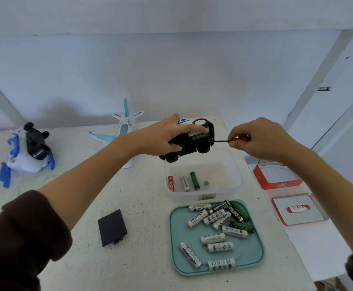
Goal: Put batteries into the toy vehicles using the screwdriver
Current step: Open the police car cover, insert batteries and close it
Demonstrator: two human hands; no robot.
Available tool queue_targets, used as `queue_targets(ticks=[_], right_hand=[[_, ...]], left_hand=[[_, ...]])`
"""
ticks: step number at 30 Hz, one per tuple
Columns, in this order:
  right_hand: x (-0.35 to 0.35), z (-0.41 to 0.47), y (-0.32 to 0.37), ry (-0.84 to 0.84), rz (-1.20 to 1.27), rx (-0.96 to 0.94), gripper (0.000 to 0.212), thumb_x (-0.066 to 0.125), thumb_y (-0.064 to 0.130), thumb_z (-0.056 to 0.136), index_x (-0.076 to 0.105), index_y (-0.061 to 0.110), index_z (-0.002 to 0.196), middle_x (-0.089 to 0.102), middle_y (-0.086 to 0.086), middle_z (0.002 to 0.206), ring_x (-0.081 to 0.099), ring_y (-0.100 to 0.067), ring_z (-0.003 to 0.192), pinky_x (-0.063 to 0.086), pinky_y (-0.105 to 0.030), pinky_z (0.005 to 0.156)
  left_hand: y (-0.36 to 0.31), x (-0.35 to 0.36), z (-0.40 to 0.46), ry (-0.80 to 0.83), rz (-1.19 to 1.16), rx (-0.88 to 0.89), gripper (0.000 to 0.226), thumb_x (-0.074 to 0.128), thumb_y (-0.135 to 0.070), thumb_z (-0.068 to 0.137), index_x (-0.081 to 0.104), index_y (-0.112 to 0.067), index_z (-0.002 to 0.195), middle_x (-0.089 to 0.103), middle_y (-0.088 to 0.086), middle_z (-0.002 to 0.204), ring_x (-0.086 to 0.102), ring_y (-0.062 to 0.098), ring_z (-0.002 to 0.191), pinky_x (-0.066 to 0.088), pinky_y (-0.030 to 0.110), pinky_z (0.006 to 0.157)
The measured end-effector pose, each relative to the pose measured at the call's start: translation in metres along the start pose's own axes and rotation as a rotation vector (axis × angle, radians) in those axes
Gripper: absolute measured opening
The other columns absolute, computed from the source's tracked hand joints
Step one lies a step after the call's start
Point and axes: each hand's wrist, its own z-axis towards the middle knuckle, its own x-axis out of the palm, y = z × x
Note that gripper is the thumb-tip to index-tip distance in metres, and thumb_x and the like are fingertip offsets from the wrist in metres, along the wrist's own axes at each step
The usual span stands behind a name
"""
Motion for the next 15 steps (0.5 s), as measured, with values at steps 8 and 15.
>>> queue_targets(ticks=[8, 15], right_hand=[[0.023, -0.012, 0.010, -0.283, 0.290, 0.033, 0.013, 0.059, 0.025, 0.088, 0.067, 0.017, 0.095, 0.061, 0.003, 0.062, 0.047, -0.005, 0.051, 0.045, -0.029, 0.057], [0.027, -0.011, 0.016, -0.396, 0.230, 0.093, 0.017, 0.057, 0.023, 0.090, 0.067, 0.013, 0.099, 0.057, 0.005, 0.065, 0.048, -0.010, 0.054, 0.049, -0.033, 0.060]], left_hand=[[0.007, 0.012, -0.009, -0.171, -0.467, -0.092, 0.070, 0.054, -0.028, 0.082, 0.024, -0.073, 0.126, 0.041, 0.008, 0.125, 0.049, 0.023, 0.112, 0.042, 0.037, 0.101], [0.005, 0.020, -0.014, -0.193, -0.594, -0.084, 0.068, 0.058, -0.028, 0.085, 0.028, -0.057, 0.138, 0.041, 0.010, 0.136, 0.049, 0.026, 0.120, 0.045, 0.051, 0.101]])
